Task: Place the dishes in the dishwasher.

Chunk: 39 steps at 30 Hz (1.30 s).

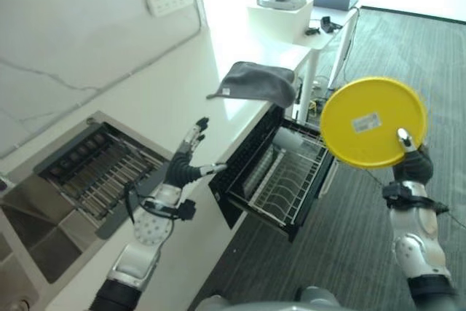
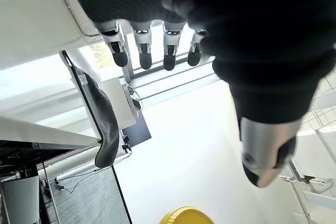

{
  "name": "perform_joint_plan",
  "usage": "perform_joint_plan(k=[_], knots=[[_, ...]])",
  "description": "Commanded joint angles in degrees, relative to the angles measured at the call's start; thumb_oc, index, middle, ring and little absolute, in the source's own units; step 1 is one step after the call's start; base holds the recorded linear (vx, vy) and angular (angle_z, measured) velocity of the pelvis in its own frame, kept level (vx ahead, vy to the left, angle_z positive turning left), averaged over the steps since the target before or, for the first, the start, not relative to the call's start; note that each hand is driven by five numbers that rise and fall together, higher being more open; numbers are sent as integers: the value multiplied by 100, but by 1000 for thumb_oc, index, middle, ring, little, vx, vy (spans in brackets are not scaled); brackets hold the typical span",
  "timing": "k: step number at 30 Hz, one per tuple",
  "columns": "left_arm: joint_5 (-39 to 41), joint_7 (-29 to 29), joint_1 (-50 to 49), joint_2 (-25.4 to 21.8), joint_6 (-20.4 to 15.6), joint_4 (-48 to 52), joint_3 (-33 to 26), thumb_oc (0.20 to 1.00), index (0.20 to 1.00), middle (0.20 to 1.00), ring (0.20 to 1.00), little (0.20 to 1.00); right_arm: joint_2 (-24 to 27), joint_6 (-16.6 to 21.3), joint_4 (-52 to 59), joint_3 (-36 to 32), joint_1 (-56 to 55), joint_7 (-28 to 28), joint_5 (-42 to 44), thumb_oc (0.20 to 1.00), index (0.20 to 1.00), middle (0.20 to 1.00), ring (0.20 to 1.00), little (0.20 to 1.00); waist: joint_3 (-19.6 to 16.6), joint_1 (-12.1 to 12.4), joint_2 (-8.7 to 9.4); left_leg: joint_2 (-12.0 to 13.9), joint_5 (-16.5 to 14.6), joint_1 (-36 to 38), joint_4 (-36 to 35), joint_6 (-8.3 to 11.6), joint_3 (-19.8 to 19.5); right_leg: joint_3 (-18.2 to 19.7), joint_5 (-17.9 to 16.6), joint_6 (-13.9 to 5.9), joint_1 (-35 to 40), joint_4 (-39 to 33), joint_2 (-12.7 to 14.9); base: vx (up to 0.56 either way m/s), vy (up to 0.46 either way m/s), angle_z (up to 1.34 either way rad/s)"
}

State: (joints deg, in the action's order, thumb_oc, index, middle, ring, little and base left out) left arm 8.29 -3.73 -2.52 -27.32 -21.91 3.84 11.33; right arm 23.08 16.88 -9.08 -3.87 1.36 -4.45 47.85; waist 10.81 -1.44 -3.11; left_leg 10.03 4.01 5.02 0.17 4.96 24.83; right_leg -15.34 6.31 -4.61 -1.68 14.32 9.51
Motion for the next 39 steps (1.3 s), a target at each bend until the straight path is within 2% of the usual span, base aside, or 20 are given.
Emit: perform_joint_plan(k=[1, 5, 10, 11, 16, 20, 23, 25, 31, 34, 37, 39], knots=[[-9, 8, 171, -121, -290, 402, -161, 1000, 1000, 1000, 1000, 1000, -94, 101, 395, -181, 634, 290, -168, 200, 200, 200, 200, 200, 380, 102, 143, -82, -898, -31, 794, -225, -570, -588, 336, -36, 226, 456, 251, -20, 28, 17], [67, 85, 134, -114, -321, 359, -156, 1000, 1000, 1000, 1000, 1000, -30, -87, -2, -66, 740, 392, -410, 200, 200, 200, 200, 200, 465, 180, 85, -96, -835, -85, 791, -203, -663, -605, 363, -11, 186, 528, 277, 5, 47, 12], [112, 53, 200, -158, -238, 371, -64, 1000, 1000, 1000, 1000, 1000, 176, -518, -667, 45, 1204, 215, -485, 200, 200, 200, 200, 200, 616, 363, 1, -194, -669, -122, 526, -185, -844, -662, 297, -73, 171, 460, 359, 15, 103, 15], [117, 44, 222, -179, -239, 364, -55, 1000, 1000, 1000, 1000, 1000, 209, -549, -741, 52, 1278, 197, -473, 200, 200, 200, 200, 200, 657, 392, -19, -189, -549, -188, 486, -230, -805, -740, 171, -32, 127, 411, 363, -52, 69, 15], [199, 47, 251, -269, -276, 321, -67, 1000, 1000, 1000, 1000, 1000, 325, -730, -1134, 81, 1714, 3, -624, 200, 200, 200, 200, 200, 759, 536, -66, -278, -438, -273, 310, -237, -974, -744, 37, -90, 111, 203, 368, 2, 66, 18], [256, 43, 333, -340, -321, 242, -30, 1000, 1000, 1000, 1000, 1000, 390, -957, -1424, 154, 2031, -296, -1036, 200, 200, 200, 200, 200, 857, 619, -72, -331, -417, -339, 307, -260, -1017, -754, -48, -127, 102, 125, 403, 29, 61, 7], [330, -17, 447, -420, -281, 263, 10, 1000, 1000, 1000, 1000, 1000, 536, -1261, -1780, 255, 2416, -581, -1539, 200, 200, 200, 200, 200, 961, 721, -89, -368, -435, -427, 364, -287, -1106, -755, -74, -150, 60, 148, 437, 26, 51, 9], [357, -126, 670, -482, -286, 232, 84, 1000, 1000, 1000, 1000, 1000, 730, -1397, -2202, 389, 2882, -733, -2028, 200, 200, 200, 200, 200, 1145, 816, -137, -402, -425, -613, 445, -309, -1184, -768, -70, -150, -61, 243, 481, -75, 65, 6], [418, -188, 904, -547, -364, 168, 154, 1000, 1000, 1000, 1000, 1000, 1069, -1542, -2640, 631, 3454, -638, -2733, 200, 200, 200, 200, 200, 1411, 930, -219, -444, -381, -923, 592, -344, -1243, -795, 11, -111, -326, 574, 577, -83, 43, 9], [399, -203, 980, -592, -461, 116, 151, 1000, 1000, 1000, 1000, 1000, 1161, -1575, -2611, 835, 3453, -688, -2998, 200, 200, 200, 200, 200, 1555, 949, -166, -450, -497, -1030, 769, -319, -1301, -714, 205, -147, -446, 901, 631, 5, -21, 7], [360, -259, 1140, -619, -452, 111, 196, 1000, 1000, 1000, 1000, 1000, 1300, -1364, -2992, 947, 3656, -402, -3296, 200, 200, 200, 200, 200, 1644, 1003, -179, -430, -519, -1219, 947, -333, -1356, -739, 291, -101, -580, 1127, 669, -68, -21, 18], [356, -271, 1283, -658, -491, 84, 256, 1000, 1000, 1000, 1000, 1000, 1536, -1072, -3360, 1225, 4033, -36, -4227, 200, 200, 200, 200, 200, 1752, 1082, -210, -449, -521, -1393, 1105, -332, -1409, -777, 345, -76, -693, 1310, 706, -74, -23, 7]])
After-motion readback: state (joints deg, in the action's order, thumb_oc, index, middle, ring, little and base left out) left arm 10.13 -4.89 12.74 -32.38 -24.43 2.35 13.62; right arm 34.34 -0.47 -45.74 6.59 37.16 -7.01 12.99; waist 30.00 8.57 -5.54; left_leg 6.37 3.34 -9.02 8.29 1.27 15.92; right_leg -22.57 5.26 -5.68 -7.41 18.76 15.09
